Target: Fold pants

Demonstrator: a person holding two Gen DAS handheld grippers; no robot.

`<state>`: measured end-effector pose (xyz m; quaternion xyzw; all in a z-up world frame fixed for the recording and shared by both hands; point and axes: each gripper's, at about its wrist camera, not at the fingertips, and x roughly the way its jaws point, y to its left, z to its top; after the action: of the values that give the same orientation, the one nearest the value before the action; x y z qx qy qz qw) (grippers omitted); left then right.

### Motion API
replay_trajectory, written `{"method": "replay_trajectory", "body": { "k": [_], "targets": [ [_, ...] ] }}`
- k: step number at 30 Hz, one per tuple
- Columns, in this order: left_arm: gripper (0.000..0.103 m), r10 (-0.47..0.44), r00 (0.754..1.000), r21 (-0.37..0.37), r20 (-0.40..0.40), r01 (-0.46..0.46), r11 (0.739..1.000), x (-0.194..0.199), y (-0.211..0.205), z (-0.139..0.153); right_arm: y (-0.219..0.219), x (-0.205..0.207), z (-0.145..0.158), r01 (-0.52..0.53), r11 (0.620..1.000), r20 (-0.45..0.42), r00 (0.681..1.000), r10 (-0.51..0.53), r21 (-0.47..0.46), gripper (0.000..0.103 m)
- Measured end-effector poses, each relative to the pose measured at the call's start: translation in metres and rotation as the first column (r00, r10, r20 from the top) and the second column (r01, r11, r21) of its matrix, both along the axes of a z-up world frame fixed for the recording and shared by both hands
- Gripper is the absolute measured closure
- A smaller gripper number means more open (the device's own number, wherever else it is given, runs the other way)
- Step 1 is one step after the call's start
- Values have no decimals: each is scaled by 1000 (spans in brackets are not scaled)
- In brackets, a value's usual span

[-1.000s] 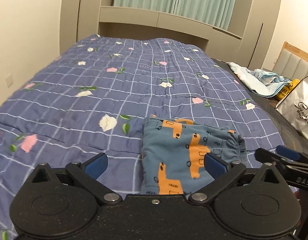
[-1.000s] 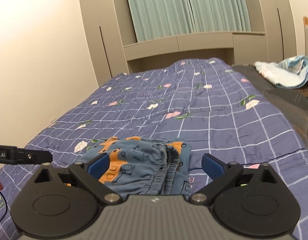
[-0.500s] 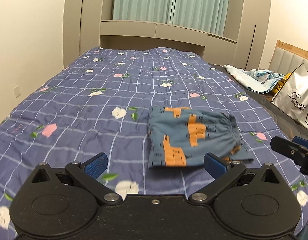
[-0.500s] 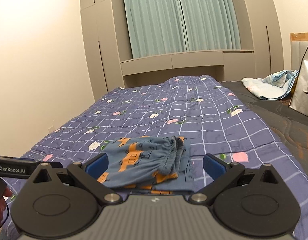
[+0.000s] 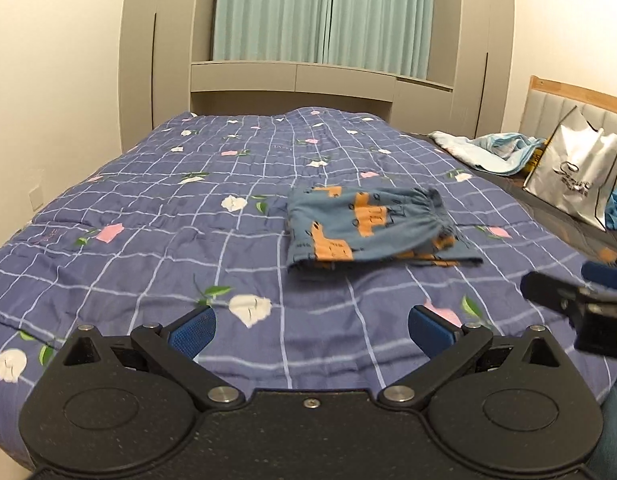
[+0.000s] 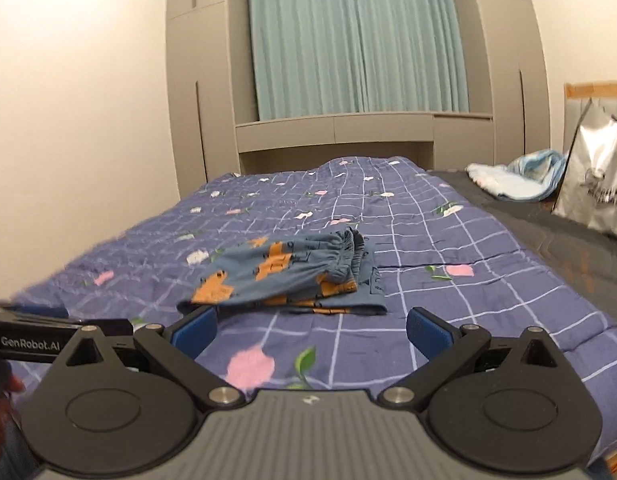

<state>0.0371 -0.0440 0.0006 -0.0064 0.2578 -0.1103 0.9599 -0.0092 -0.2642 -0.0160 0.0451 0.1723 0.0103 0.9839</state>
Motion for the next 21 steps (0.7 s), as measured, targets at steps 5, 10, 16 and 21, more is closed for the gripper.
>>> {"method": "replay_trajectory", "body": {
  "k": [5, 10, 16, 21],
  "targets": [
    [1, 27, 1000, -19, -7, -27, 999, -10, 5, -3, -2, -11, 4, 30, 999, 26, 999, -30, -17, 0],
    [1, 40, 999, -38, -10, -40, 998, -14, 10, -3, -9, -17, 2, 51, 999, 22, 998, -51, -4, 0],
    [1, 46, 999, -41, -7, -46, 998, -15, 11, -2, -10, -19, 2, 45, 999, 25, 999, -45, -2, 0],
    [1, 49, 999, -38, -11, -50, 998, -15, 11, -3, -12, -18, 0, 44, 999, 20, 999, -44, 5, 0]
  ]
}}
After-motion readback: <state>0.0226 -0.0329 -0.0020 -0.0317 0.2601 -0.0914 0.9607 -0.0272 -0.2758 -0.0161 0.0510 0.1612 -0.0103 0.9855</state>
